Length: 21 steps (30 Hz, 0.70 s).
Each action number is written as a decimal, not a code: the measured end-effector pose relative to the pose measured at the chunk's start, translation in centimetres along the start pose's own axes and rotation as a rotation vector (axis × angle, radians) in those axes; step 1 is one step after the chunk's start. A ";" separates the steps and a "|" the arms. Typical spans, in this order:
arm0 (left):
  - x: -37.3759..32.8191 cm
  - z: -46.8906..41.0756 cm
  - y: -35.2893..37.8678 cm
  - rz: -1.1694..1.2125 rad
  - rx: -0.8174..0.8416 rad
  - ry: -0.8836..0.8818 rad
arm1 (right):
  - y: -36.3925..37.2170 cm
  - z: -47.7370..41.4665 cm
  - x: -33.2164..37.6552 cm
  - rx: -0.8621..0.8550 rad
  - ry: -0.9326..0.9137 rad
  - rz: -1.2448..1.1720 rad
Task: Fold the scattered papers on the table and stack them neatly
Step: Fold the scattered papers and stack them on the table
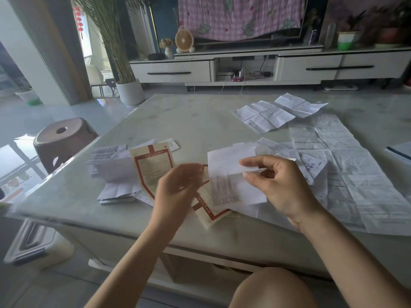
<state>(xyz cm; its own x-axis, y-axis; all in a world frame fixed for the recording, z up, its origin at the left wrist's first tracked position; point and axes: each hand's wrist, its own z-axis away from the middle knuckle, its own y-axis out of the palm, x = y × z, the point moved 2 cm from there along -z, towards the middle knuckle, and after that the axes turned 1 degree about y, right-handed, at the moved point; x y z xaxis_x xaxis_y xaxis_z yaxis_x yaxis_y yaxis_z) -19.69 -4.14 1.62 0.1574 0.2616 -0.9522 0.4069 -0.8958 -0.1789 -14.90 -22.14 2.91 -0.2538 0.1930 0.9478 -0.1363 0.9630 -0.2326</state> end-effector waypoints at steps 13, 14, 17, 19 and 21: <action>4.4 -3.5 -7.5 -0.525 -0.443 -0.093 | 0.6 0.0 -0.2 0.001 -0.002 -0.032; 4.5 -3.6 -7.3 -0.511 -0.447 -0.074 | 0.6 0.0 -0.2 0.001 -0.002 -0.031; 4.2 -3.6 -6.9 -0.525 -0.419 0.051 | 0.4 0.0 -0.4 0.002 0.011 -0.050; 4.1 -3.2 -6.9 -0.615 -0.337 0.174 | 0.3 0.0 -0.4 0.002 0.034 -0.100; 4.3 -2.8 -7.5 -0.695 -0.238 0.261 | 0.5 -0.2 -0.4 0.014 0.080 -0.189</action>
<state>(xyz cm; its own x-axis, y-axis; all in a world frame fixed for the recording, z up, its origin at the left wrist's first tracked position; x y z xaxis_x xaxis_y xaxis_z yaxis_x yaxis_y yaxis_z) -19.58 4.69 -0.42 -0.0097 0.8376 -0.5462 0.6670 -0.4016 -0.6276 -14.72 -21.64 2.49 -0.1456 0.0236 0.9891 -0.1877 0.9809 -0.0510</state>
